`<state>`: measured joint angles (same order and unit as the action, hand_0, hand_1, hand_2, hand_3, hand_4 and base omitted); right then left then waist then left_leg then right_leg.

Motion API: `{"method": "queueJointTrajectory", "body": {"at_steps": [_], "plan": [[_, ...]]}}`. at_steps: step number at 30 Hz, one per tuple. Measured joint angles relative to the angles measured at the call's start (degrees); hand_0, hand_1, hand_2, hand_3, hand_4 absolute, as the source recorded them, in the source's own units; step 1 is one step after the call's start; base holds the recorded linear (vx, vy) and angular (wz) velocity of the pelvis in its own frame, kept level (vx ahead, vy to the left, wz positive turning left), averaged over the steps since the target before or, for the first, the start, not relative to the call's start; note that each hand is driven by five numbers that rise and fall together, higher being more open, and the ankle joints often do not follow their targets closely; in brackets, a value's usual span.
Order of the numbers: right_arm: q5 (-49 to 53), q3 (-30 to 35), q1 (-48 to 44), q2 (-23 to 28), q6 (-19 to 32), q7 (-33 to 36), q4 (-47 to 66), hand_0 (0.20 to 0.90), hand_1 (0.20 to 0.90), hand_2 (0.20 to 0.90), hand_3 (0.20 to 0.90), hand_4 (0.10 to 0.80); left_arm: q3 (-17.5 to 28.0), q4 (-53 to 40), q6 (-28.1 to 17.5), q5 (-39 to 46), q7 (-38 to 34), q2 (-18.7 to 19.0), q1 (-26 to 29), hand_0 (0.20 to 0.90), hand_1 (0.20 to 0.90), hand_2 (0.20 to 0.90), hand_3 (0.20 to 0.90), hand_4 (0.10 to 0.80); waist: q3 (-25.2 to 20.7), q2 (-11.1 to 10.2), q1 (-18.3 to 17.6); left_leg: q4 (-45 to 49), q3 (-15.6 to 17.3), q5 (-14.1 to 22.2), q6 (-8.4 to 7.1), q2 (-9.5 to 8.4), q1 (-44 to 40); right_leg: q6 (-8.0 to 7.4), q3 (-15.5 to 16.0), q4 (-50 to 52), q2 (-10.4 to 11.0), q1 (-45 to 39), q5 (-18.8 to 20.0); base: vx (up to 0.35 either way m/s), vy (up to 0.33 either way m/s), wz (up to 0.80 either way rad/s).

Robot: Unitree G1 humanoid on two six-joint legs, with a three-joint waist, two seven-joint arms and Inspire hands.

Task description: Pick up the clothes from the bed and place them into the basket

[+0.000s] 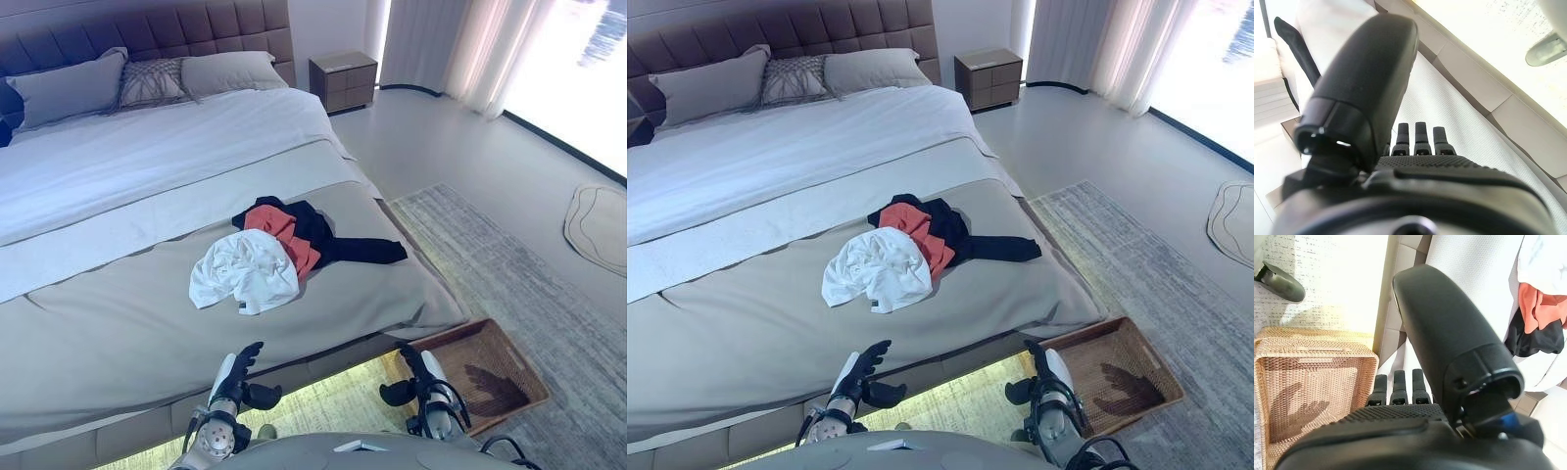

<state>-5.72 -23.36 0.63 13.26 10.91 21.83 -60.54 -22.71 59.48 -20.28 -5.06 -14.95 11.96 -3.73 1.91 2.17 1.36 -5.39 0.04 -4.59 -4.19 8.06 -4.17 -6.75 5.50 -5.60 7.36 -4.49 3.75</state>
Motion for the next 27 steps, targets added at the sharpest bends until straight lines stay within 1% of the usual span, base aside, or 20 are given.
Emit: {"method": "queueJointTrajectory", "body": {"at_steps": [27], "plan": [[0.1,0.0,0.0,0.0,0.0,-0.7,-0.1,0.9,0.9,0.9,0.9,0.8,0.0,0.1,0.1,1.1,1.0,0.0,0.1,0.9,0.9,0.9,0.9,0.8,-0.1,-0.3,0.0,0.0,0.0,0.0,0.0,0.01,0.0,-0.01,0.0,0.0,0.0,0.0,0.0,0.0,0.0,0.0]]}}
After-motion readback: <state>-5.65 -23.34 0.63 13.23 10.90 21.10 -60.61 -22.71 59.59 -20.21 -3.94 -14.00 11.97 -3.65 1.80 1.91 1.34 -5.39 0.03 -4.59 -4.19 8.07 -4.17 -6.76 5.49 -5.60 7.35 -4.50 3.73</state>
